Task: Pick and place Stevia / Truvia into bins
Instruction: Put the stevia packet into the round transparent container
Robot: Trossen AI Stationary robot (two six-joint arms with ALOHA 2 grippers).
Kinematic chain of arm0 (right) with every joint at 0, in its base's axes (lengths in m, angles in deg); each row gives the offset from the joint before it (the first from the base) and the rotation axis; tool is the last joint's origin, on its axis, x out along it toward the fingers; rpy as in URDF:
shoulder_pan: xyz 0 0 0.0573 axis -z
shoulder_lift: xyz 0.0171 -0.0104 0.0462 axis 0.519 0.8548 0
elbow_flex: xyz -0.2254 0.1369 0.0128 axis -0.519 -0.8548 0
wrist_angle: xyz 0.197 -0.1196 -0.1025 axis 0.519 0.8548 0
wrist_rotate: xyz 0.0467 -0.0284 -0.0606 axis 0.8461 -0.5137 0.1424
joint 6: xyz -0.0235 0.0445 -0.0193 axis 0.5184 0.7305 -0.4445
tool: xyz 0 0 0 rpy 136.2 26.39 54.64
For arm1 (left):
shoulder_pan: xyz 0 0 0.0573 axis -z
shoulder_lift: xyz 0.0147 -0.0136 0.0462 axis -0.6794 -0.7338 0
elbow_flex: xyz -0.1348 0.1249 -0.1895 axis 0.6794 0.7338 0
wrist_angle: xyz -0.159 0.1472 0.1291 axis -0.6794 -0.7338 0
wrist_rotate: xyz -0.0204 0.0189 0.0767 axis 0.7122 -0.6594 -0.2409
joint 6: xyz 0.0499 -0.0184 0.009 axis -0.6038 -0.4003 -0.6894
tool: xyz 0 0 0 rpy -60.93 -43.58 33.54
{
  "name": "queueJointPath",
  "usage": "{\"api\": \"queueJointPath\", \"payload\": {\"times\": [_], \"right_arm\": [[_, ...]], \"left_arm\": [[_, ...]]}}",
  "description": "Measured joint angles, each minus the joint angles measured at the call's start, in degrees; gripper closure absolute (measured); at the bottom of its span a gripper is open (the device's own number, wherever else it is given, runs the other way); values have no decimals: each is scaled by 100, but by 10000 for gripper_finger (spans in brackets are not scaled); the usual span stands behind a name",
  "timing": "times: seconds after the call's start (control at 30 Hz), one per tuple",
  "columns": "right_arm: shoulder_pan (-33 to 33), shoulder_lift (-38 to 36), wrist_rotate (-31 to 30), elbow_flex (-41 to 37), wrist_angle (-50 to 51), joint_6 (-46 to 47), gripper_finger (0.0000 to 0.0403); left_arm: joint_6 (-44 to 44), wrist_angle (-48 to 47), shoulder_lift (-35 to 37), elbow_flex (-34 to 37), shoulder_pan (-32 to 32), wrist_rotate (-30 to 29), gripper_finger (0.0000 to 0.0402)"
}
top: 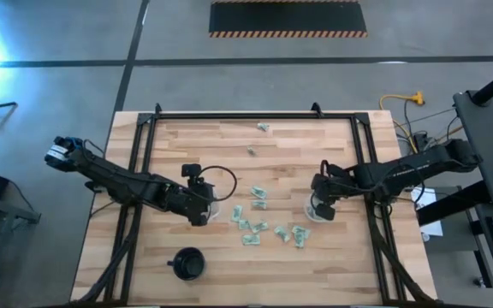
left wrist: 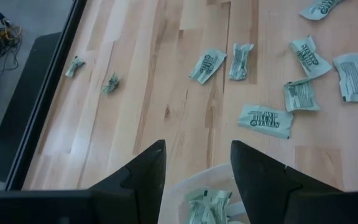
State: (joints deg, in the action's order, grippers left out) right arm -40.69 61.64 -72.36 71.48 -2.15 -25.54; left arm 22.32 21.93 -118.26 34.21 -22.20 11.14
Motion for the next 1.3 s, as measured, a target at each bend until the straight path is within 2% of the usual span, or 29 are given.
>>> {"api": "queueJointPath", "payload": {"times": [0.2,0.57,0.83,0.97,1.07,1.17,1.3], "right_arm": [[-193,11,61,-6,-98,11,388],[-423,-19,119,39,-53,145,278],[-431,-25,117,500,-203,-327,250],[-431,-27,117,644,-854,-835,253],[-434,-27,119,646,-1547,-1323,257],[-434,-27,111,643,-2109,-1807,261],[-433,-27,-39,632,-2647,-2251,267]], "left_arm": [[4,-6,0,22,0,-1,237],[2,-1,0,21,0,-4,237],[-75,79,0,27,-1,-6,237],[-613,438,-74,42,-150,13,237],[-1167,759,-259,0,-446,363,237],[-1953,1179,-480,-144,-850,688,237],[-2782,1139,-886,-415,-1670,1252,237]]}}
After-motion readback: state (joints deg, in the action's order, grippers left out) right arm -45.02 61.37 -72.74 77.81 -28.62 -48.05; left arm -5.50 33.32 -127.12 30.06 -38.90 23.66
